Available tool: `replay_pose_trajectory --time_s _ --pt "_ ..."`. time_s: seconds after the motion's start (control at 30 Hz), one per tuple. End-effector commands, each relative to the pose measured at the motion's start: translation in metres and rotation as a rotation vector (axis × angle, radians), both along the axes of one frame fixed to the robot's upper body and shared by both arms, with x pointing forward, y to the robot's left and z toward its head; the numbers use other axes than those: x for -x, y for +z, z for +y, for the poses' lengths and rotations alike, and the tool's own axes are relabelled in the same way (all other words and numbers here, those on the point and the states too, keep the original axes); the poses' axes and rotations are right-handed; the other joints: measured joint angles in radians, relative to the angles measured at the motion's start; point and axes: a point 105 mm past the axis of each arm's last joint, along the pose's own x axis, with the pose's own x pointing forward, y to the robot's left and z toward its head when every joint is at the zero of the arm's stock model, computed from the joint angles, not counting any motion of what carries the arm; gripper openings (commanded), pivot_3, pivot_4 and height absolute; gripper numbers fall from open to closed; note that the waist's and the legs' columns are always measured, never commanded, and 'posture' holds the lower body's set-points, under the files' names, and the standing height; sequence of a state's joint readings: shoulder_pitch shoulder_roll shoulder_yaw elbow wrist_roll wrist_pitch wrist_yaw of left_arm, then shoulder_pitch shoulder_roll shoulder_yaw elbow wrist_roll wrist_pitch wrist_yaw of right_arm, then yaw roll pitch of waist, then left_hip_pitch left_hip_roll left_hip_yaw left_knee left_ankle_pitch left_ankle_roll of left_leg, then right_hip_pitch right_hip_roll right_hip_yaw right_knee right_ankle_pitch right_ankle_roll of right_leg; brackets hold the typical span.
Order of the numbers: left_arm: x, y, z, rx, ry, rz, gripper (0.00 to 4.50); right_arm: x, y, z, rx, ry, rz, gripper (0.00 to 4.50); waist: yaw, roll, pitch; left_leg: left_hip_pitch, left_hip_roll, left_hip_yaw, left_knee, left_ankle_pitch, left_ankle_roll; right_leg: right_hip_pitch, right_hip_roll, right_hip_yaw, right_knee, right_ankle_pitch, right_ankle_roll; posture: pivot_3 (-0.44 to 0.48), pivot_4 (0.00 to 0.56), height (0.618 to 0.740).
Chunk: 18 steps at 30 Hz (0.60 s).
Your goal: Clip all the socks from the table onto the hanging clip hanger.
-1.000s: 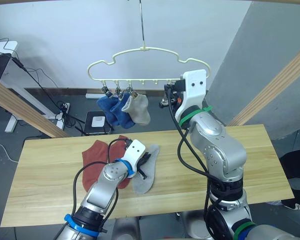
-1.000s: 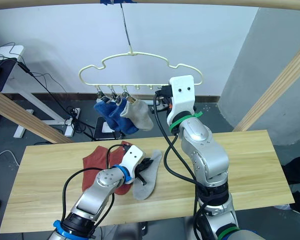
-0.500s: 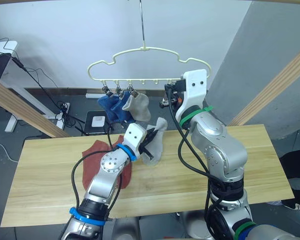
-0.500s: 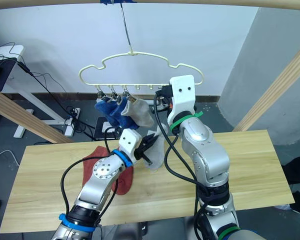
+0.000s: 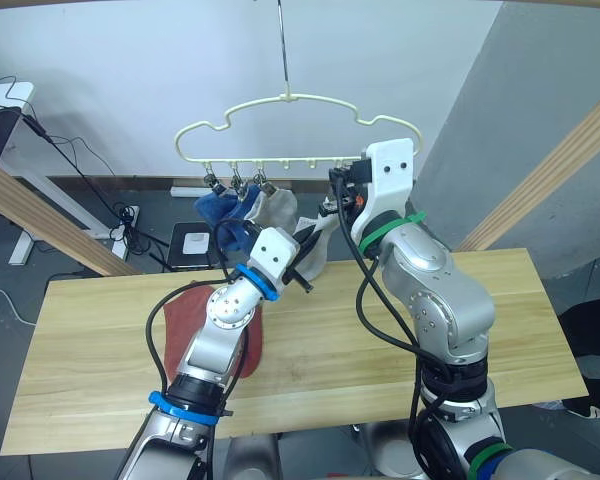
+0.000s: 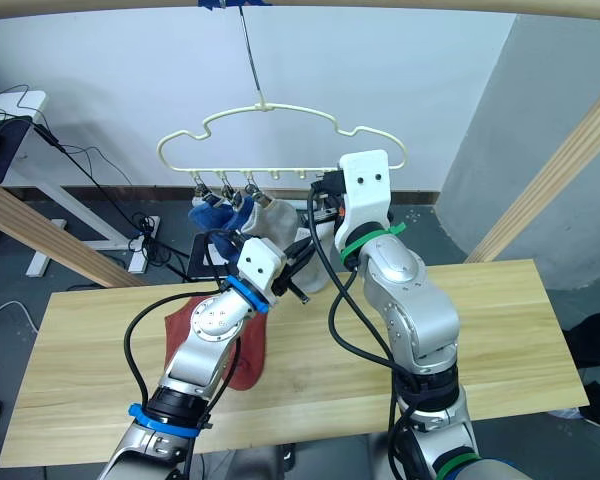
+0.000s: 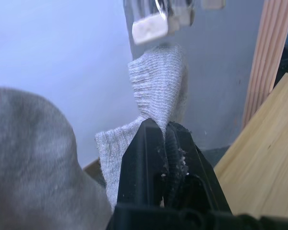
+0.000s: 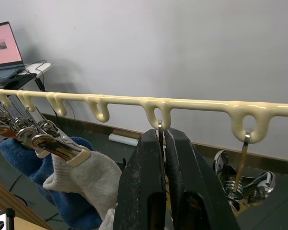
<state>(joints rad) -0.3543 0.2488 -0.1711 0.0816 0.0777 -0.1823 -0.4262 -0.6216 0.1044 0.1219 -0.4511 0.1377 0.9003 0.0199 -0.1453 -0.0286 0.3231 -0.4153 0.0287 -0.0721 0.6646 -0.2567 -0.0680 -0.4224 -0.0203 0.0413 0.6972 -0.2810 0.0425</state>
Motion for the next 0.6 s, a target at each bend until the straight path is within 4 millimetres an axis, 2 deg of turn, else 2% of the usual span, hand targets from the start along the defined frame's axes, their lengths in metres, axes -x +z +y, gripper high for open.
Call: replay_pose_trajectory --time_s 0.03,0.2,0.57,0.6 --pt "0.006 0.0122 -0.0062 0.036 -0.043 -0.05 0.01 0.0064 0.0084 0.0009 -0.015 0.013 -0.038 0.0 0.0 0.0 0.0 0.0 0.0 0.0 0.0 0.0 0.0 0.0 0.0 0.0 0.0 0.0 0.0 -0.257 0.277 0.74" --pt "0.0049 0.0166 -0.0044 0.095 -0.037 -0.041 0.01 0.0062 0.0078 0.0006 -0.012 0.014 -0.038 0.0 0.0 0.0 0.0 0.0 0.0 0.0 0.0 0.0 0.0 0.0 0.0 0.0 0.0 0.0 0.0 -0.253 0.278 0.74" --pt "0.002 0.019 -0.0042 0.104 -0.026 -0.042 0.01 0.0081 0.0067 0.0008 -0.033 0.023 -0.026 0.0 0.0 0.0 0.0 0.0 0.0 0.0 0.0 0.0 0.0 0.0 0.0 0.0 0.0 0.0 0.0 -0.253 0.278 0.74" --pt "0.0017 0.0189 -0.0037 0.105 -0.022 -0.041 0.0 0.0084 0.0071 0.0004 -0.037 0.022 -0.026 0.56 0.0 0.0 0.0 0.0 0.0 0.0 0.0 0.0 0.0 0.0 0.0 0.0 0.0 0.0 0.0 -0.253 0.278 0.74"
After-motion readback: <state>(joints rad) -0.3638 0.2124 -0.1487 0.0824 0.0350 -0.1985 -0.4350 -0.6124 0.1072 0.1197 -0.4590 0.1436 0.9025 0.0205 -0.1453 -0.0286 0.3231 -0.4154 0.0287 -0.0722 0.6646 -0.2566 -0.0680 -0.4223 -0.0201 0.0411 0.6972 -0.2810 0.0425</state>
